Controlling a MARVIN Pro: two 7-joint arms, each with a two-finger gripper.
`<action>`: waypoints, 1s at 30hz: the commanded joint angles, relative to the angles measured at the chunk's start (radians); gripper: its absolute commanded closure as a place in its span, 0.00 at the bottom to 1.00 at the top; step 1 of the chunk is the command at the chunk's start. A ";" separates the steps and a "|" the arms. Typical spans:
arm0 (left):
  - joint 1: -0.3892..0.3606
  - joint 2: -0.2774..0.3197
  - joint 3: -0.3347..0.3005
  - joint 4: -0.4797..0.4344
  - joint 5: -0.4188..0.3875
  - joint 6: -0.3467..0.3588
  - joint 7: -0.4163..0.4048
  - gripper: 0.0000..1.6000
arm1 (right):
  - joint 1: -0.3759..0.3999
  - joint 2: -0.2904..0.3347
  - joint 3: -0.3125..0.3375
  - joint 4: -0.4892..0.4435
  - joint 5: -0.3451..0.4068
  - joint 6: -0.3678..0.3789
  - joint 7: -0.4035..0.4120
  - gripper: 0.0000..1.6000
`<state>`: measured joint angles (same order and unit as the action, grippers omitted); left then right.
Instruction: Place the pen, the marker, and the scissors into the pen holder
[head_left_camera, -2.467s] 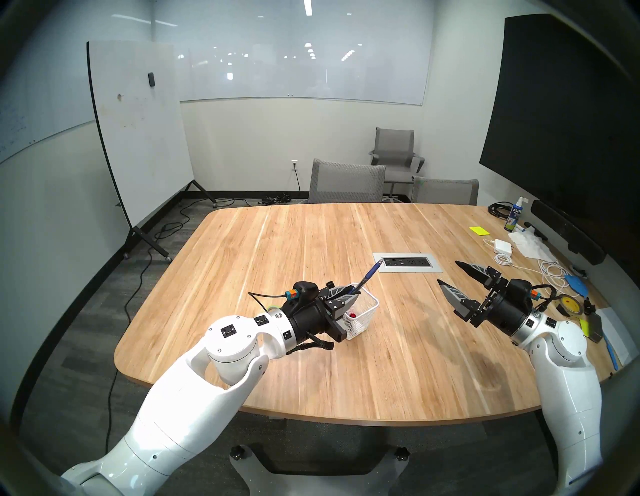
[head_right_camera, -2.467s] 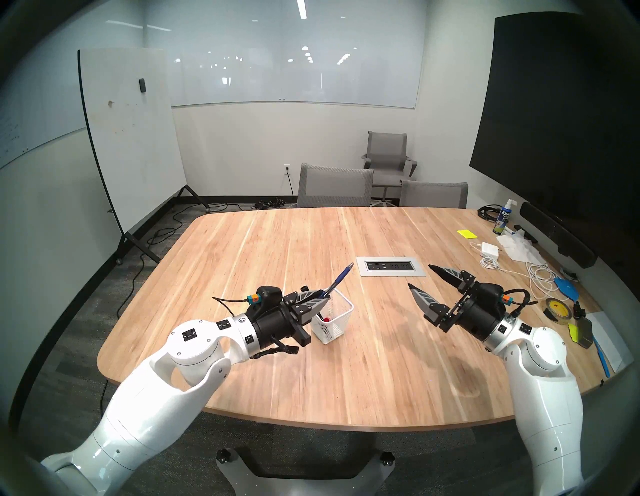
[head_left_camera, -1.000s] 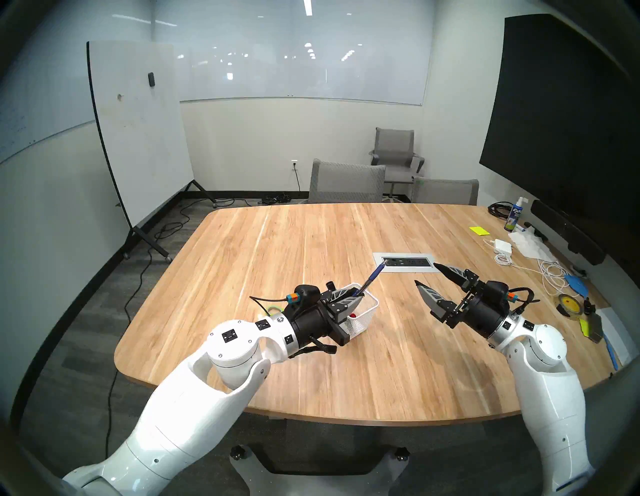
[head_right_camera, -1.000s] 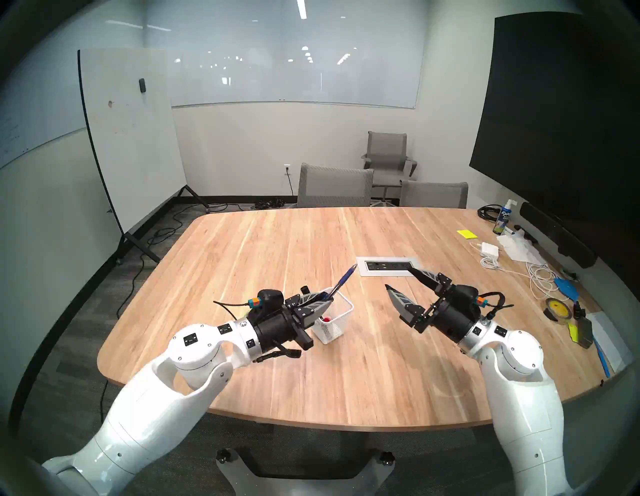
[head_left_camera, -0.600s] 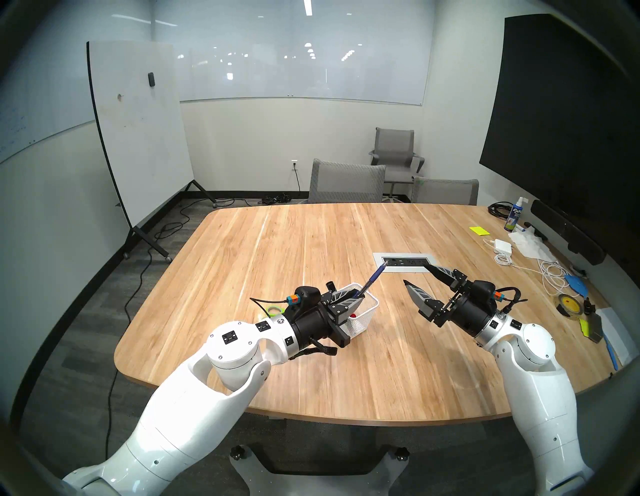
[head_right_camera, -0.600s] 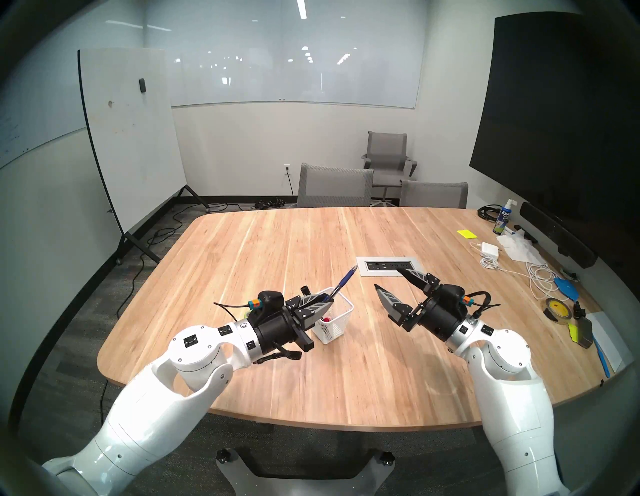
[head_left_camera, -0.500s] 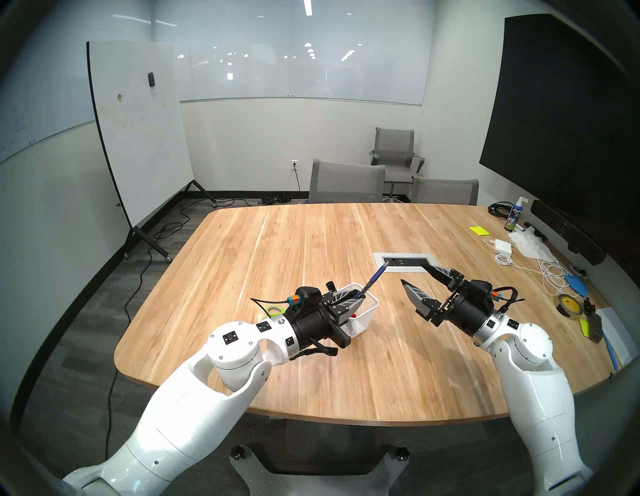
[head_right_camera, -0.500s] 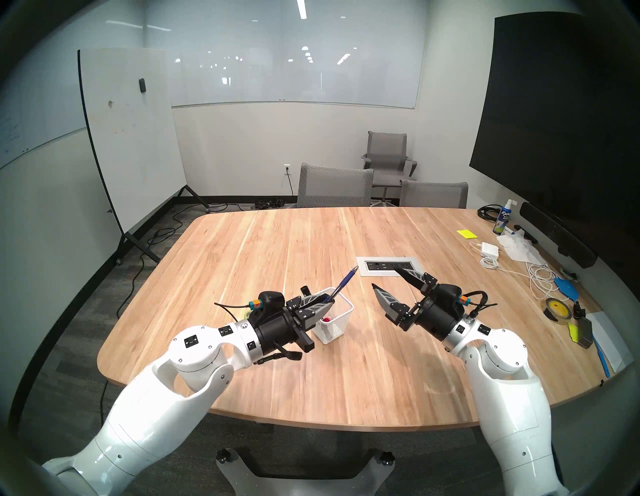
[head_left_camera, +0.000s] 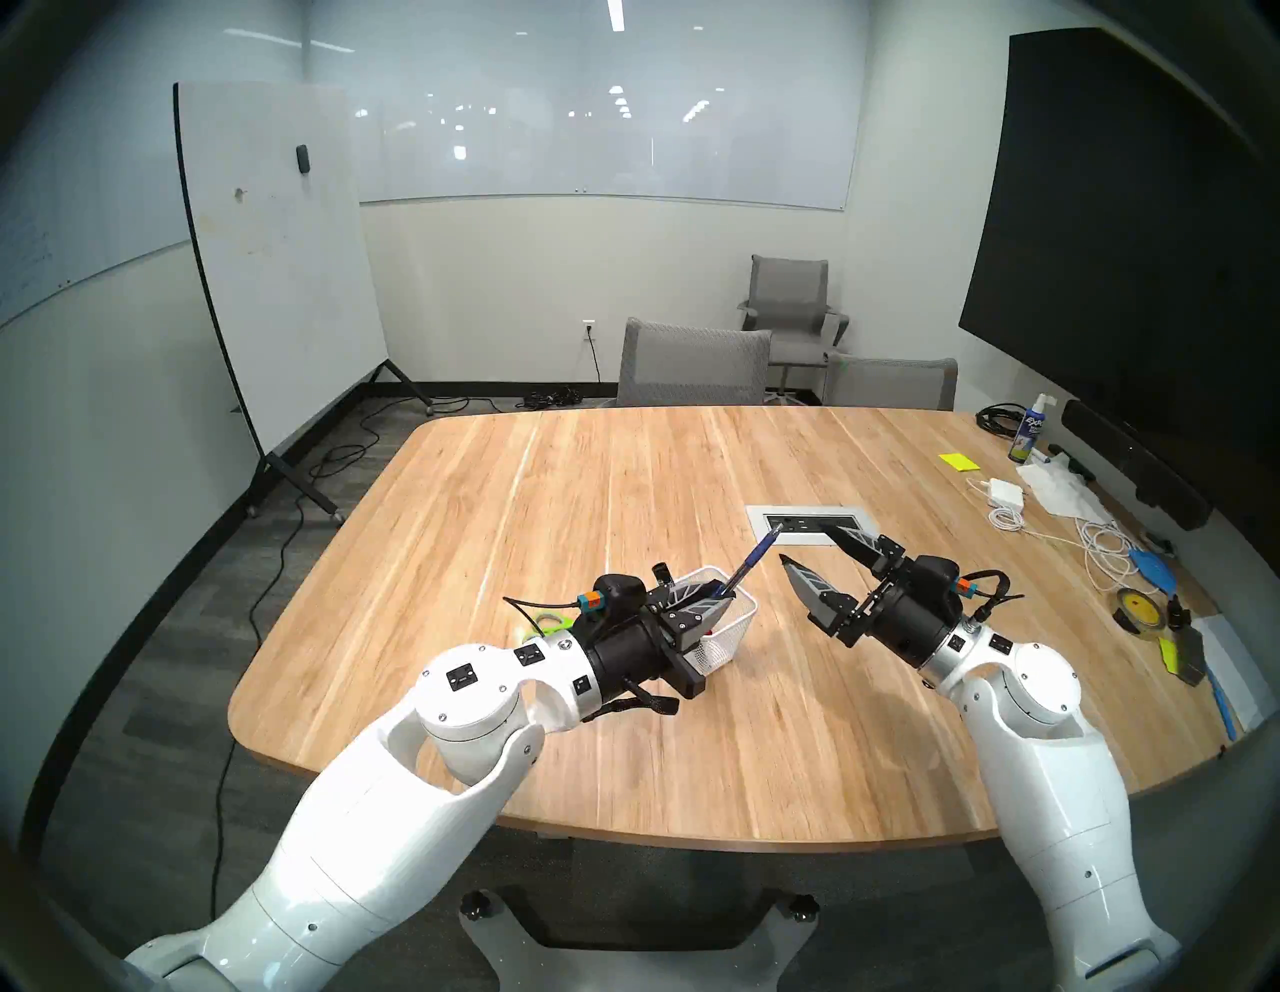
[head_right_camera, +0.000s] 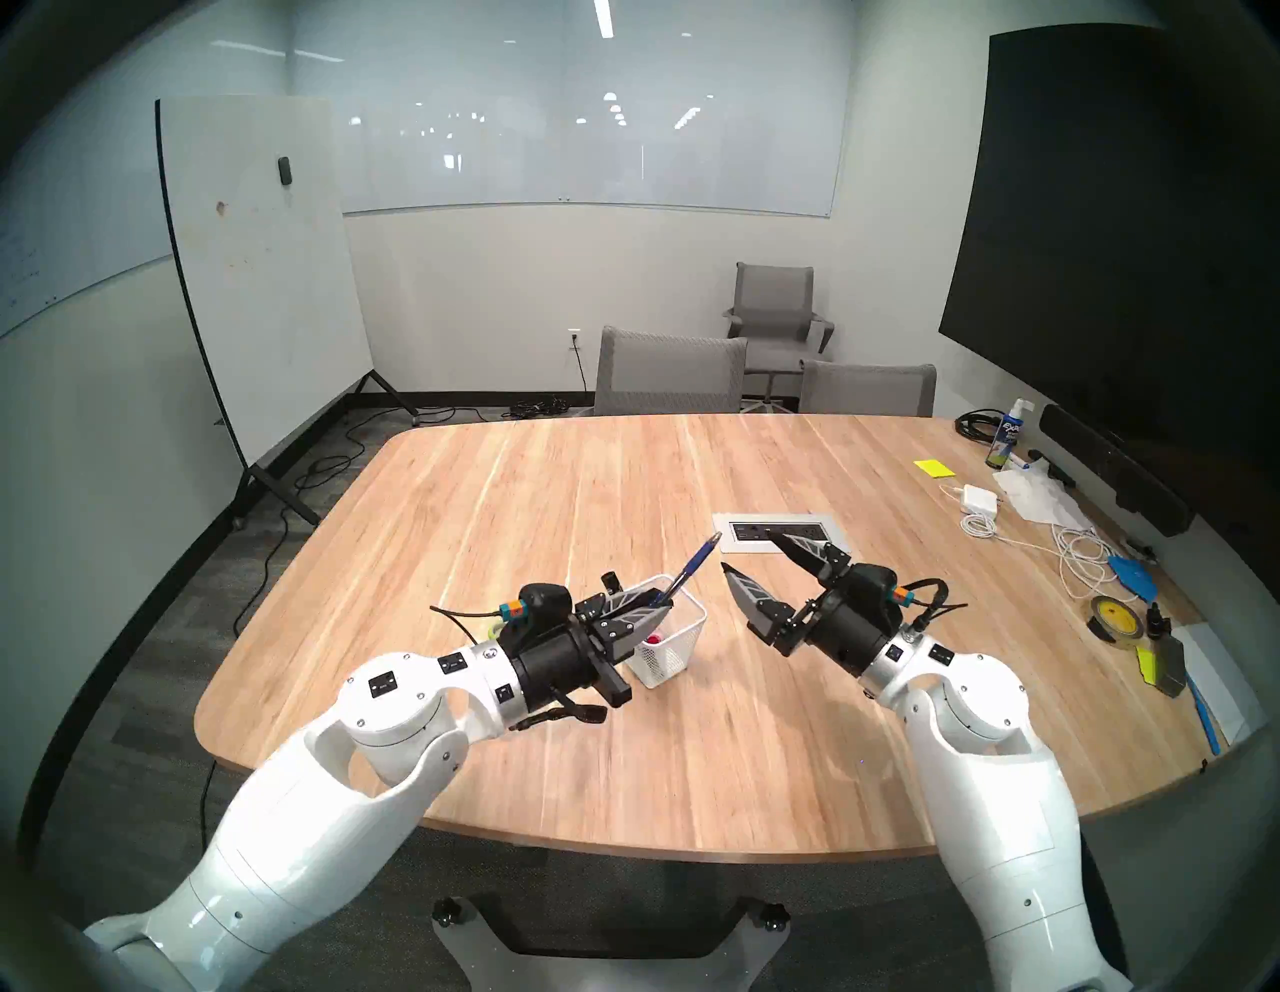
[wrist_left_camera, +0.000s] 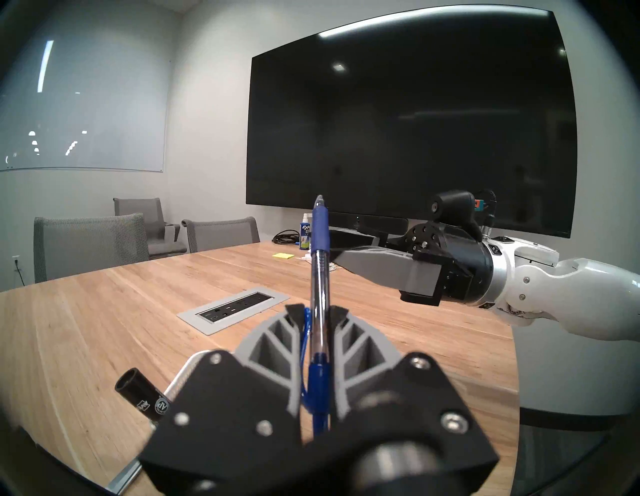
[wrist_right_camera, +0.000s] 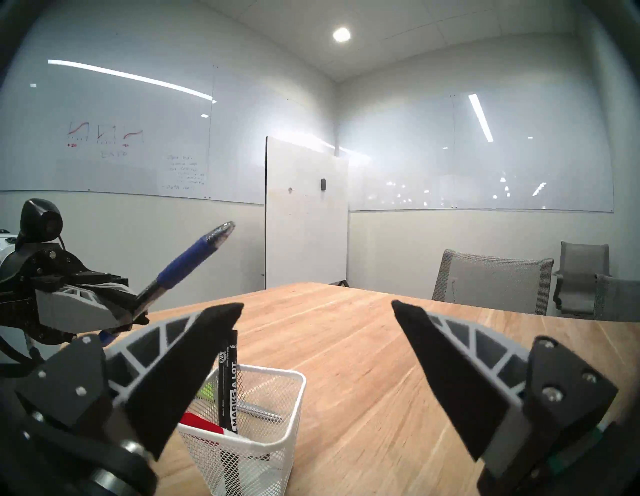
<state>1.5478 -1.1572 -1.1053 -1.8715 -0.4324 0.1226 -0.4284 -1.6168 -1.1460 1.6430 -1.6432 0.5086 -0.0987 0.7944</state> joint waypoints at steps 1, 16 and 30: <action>0.004 0.004 0.002 -0.028 0.005 -0.009 -0.002 1.00 | 0.045 -0.014 -0.020 -0.012 -0.003 0.001 -0.009 0.00; 0.004 -0.001 0.023 -0.011 0.016 -0.013 -0.002 1.00 | 0.098 -0.030 -0.058 -0.040 0.001 0.015 -0.033 0.00; -0.003 -0.009 0.030 0.006 0.020 -0.015 0.004 1.00 | 0.089 -0.038 -0.091 -0.078 -0.008 0.034 -0.047 0.00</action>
<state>1.5531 -1.1543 -1.0707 -1.8576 -0.4074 0.1164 -0.4280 -1.5381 -1.1769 1.5601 -1.6882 0.5025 -0.0609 0.7469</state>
